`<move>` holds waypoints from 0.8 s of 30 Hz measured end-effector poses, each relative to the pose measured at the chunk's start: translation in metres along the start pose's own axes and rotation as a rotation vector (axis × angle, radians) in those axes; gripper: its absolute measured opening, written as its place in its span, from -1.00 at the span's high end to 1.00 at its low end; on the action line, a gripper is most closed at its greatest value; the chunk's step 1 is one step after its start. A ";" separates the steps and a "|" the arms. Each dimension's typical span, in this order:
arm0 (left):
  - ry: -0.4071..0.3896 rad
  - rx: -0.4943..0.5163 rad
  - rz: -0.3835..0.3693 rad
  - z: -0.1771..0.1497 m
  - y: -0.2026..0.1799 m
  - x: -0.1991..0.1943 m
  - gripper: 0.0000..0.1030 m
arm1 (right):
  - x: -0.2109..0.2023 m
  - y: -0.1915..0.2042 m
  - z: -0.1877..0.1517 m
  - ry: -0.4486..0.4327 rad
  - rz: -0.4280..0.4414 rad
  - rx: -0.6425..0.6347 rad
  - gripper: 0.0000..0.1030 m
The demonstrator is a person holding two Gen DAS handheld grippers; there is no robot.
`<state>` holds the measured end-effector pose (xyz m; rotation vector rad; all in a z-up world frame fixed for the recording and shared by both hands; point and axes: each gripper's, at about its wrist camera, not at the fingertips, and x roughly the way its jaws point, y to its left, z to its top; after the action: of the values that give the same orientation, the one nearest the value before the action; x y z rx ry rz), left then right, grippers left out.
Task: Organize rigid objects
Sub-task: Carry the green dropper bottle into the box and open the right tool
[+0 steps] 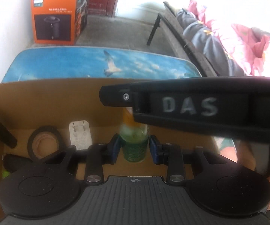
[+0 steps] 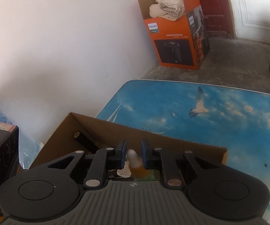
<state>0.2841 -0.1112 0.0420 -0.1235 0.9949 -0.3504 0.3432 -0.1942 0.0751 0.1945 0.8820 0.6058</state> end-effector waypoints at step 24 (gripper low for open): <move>-0.219 0.083 -0.075 -0.033 -0.012 -0.082 -0.48 | -0.137 0.032 -0.044 -0.231 -0.032 0.009 0.50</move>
<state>0.2130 -0.0921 0.0920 -0.1217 0.7596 -0.4367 0.2301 -0.2497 0.1511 0.2524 0.6631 0.5375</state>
